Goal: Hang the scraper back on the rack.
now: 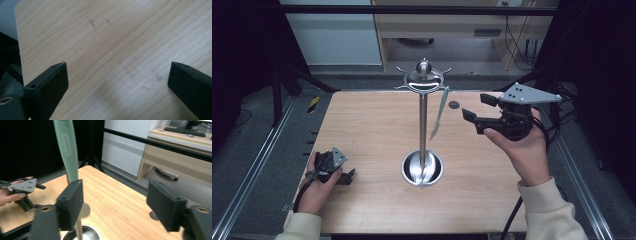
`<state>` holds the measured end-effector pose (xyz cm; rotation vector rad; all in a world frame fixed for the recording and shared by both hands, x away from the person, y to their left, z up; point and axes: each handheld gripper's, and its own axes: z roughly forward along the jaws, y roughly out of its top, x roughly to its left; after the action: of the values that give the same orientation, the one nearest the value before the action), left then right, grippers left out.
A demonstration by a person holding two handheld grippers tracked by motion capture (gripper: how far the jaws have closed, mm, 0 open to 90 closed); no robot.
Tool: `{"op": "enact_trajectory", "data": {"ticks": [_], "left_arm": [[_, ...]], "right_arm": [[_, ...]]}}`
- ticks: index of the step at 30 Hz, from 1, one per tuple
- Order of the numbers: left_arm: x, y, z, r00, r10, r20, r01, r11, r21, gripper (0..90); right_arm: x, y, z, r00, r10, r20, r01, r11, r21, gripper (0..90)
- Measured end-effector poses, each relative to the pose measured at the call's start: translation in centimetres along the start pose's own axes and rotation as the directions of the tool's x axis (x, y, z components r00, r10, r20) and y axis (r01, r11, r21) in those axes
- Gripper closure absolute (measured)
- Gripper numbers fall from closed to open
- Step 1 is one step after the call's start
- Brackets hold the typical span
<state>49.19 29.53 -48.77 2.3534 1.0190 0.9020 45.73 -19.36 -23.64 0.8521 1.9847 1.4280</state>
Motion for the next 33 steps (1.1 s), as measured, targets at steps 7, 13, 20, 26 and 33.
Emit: {"op": "enact_trajectory", "data": {"ticks": [7, 13, 20, 26, 33], "left_arm": [[0.0, 0.1, -0.1, 1.0, -0.008, -0.003, 0.008, 0.9999, -0.013, 2.7], [0.0, 0.1, -0.2, 0.9998, -0.017, -0.006, 0.017, 0.9995, -0.026, 2.8], [0.2, 0.1, -0.5, 0.9994, -0.033, -0.007, 0.033, 0.9986, -0.042, 2.7], [0.3, 0.1, -0.6, 0.9992, -0.038, -0.009, 0.038, 0.998, -0.05, 2.8], [0.3, 0.1, -0.8, 0.9987, -0.049, -0.009, 0.049, 0.997, -0.061, 3.0]], "right_arm": [[-1.0, -4.0, 0.6, 0.9967, 0.032, 0.074, -0.033, 0.999, 0.009, 9.8], [-1.7, -7.8, 1.1, 0.9936, 0.054, 0.099, -0.059, 0.997, 0.046, 7.6], [-1.7, -10.4, 1.7, 0.9907, 0.064, 0.12, -0.077, 0.992, 0.104, 7.6], [-1.6, -12.1, 2.4, 0.9879, 0.072, 0.137, -0.09, 0.987, 0.133, 9.9], [-1.4, -13.9, 2.8, 0.9883, 0.064, 0.139, -0.086, 0.984, 0.157, 10.2]]}}
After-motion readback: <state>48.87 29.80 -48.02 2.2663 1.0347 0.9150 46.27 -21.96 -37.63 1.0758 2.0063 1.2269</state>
